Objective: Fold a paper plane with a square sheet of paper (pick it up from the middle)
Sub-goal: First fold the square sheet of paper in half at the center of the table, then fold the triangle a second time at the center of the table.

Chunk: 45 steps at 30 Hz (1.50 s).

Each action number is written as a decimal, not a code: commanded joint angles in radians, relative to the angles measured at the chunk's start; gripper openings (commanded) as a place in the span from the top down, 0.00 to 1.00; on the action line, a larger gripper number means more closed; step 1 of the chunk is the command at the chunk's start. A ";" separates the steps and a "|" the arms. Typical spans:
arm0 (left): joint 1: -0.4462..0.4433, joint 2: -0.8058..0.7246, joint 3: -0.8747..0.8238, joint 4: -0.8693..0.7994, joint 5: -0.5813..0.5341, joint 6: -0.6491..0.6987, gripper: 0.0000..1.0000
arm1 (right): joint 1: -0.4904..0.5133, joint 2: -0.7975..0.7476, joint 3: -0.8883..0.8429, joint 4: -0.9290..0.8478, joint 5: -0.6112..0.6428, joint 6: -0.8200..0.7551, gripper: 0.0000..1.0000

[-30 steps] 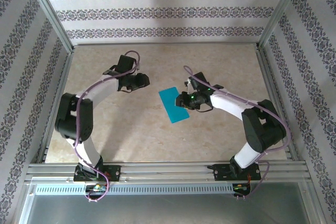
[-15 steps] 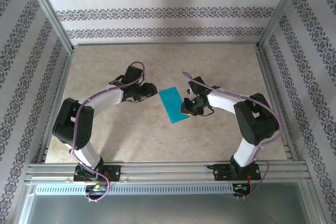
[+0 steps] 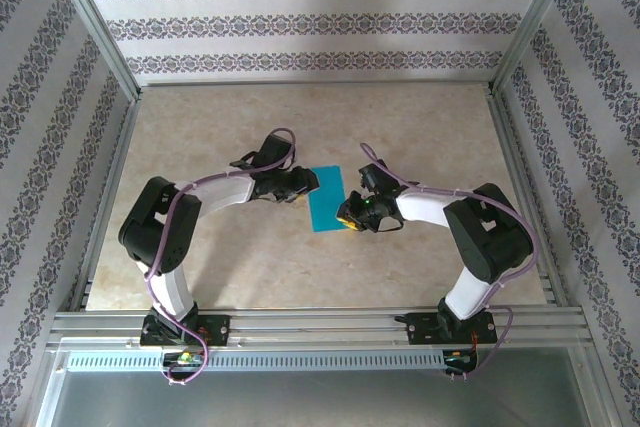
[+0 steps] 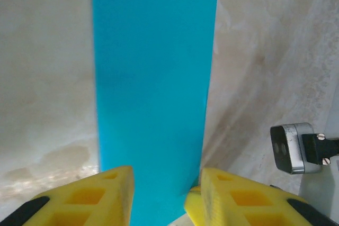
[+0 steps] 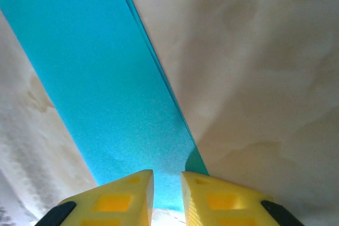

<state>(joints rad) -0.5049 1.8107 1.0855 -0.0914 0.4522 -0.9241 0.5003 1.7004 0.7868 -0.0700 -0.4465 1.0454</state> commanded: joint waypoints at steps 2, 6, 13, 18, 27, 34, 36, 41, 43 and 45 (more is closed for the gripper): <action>-0.028 0.045 0.013 0.067 0.030 -0.059 0.66 | -0.006 -0.036 -0.041 0.130 -0.019 0.159 0.74; -0.032 0.084 0.035 0.069 0.031 -0.055 0.72 | -0.046 -0.138 -0.061 0.095 -0.015 0.077 0.71; -0.032 0.146 0.104 -0.008 -0.015 -0.007 0.78 | -0.119 -0.194 -0.125 0.022 -0.020 -0.060 0.66; -0.032 0.163 0.088 -0.022 -0.024 0.001 0.81 | -0.114 -0.160 -0.112 0.020 -0.063 -0.097 0.66; -0.033 0.179 0.041 0.021 0.021 -0.001 0.82 | -0.082 -0.083 -0.075 -0.005 -0.097 -0.133 0.66; -0.032 0.188 0.031 0.019 0.024 0.003 0.83 | -0.057 -0.064 -0.055 -0.007 -0.107 -0.133 0.69; -0.032 0.190 0.030 0.019 0.024 0.004 0.83 | -0.057 -0.062 -0.055 -0.010 -0.099 -0.132 0.70; -0.032 0.191 0.033 0.014 0.021 0.004 0.83 | -0.055 -0.053 -0.046 -0.051 -0.066 -0.138 0.71; -0.033 0.192 0.034 0.014 0.021 0.002 0.83 | -0.054 -0.050 -0.046 -0.051 -0.068 -0.141 0.71; -0.033 0.193 0.036 0.012 0.021 0.002 0.83 | -0.052 -0.043 -0.041 -0.051 -0.076 -0.140 0.71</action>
<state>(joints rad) -0.5293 1.9759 1.1408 -0.0547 0.4713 -0.9432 0.4370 1.6409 0.7227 -0.0940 -0.5320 0.9287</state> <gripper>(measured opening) 0.173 0.290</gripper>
